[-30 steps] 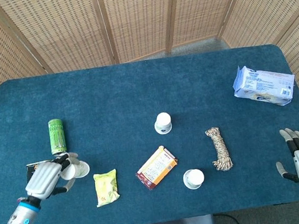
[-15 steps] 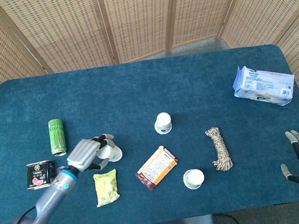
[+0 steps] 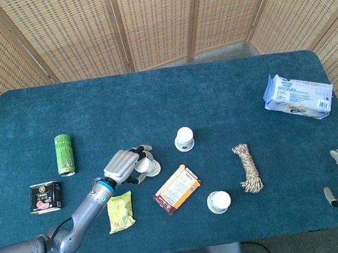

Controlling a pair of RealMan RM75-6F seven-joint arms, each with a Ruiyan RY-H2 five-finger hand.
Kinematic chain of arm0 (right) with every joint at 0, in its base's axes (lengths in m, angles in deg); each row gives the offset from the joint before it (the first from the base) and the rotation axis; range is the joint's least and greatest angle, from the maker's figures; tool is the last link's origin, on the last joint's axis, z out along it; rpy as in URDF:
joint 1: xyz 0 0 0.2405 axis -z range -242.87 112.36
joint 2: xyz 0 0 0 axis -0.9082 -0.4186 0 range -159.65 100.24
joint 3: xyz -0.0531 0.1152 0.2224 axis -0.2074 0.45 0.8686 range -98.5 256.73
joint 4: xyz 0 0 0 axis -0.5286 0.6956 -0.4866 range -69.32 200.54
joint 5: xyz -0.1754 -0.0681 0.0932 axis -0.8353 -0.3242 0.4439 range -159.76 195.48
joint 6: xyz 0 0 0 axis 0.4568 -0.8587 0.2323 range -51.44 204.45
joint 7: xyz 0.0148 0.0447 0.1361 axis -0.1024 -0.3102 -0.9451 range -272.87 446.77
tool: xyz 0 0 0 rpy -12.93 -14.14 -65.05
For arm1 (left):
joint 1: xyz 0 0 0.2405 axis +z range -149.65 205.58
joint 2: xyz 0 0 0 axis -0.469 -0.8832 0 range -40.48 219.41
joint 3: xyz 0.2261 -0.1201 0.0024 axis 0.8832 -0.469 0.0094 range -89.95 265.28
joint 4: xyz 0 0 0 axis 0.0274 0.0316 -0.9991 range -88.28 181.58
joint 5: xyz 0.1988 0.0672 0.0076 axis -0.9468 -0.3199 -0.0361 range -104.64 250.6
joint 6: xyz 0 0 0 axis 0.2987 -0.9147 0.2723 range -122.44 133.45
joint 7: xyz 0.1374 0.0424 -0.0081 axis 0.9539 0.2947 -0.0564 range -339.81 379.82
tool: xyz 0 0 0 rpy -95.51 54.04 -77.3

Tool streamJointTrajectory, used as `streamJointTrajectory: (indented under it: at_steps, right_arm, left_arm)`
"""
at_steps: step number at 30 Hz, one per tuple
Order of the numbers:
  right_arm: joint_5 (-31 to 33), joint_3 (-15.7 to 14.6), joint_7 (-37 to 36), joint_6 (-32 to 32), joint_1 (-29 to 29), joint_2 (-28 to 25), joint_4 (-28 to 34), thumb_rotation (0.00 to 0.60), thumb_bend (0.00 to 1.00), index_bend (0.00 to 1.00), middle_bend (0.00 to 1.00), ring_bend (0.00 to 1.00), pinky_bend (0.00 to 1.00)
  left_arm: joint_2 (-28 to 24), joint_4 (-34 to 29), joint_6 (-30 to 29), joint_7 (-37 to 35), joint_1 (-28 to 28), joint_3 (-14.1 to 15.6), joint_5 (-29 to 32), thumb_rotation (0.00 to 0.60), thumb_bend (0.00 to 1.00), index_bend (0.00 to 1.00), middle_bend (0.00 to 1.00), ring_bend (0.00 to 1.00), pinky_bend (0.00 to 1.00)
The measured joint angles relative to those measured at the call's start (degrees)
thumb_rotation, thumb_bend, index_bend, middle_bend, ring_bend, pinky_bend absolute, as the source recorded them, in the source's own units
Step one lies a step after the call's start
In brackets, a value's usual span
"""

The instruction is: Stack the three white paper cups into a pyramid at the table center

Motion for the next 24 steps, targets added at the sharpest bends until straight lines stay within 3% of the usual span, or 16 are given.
streamJointTrajectory:
  at_steps: [4,7,13,24]
  right_arm:
    - [-0.1,-0.1,-0.6,0.53,0.52,-0.29,-0.09,0.6,0.41,0.0,0.0,0.0,0.0]
    - [-0.08,-0.13,-1.03,0.61,0.72,-0.33,-0.28,0.6,0.41,0.0,0.0,0.0,0.0]
    - [-0.34,-0.14,-1.32,0.74,0.94,-0.37,-0.36,0.6,0.41,0.0,0.0,0.0,0.0]
    - [0.24,0.14,-2.45,0.25,1.04,-0.36,-1.26,0.6,0.42,0.0,0.0,0.0,0.0]
  left_arm:
    - [0.14,0.08,0.18,2.22,-0.79,0.29,1.48,0.6,0.44,0.24,0.1,0.1,0.33]
    - [-0.37,-0.56,0.37,3.99,-1.25,0.65,3.46,0.6,0.44,0.15,0.0,0.0,0.2]
    - [-1.01,-1.36,0.22,5.31,-2.39,1.26,5.48,0.6,0.44,0.05,0.0,0.0,0.04]
    - [-7.26,-6.12,-3.45,5.0,-1.51,1.15,3.37,0.6,0.44,0.03,0.0,0.0,0.01]
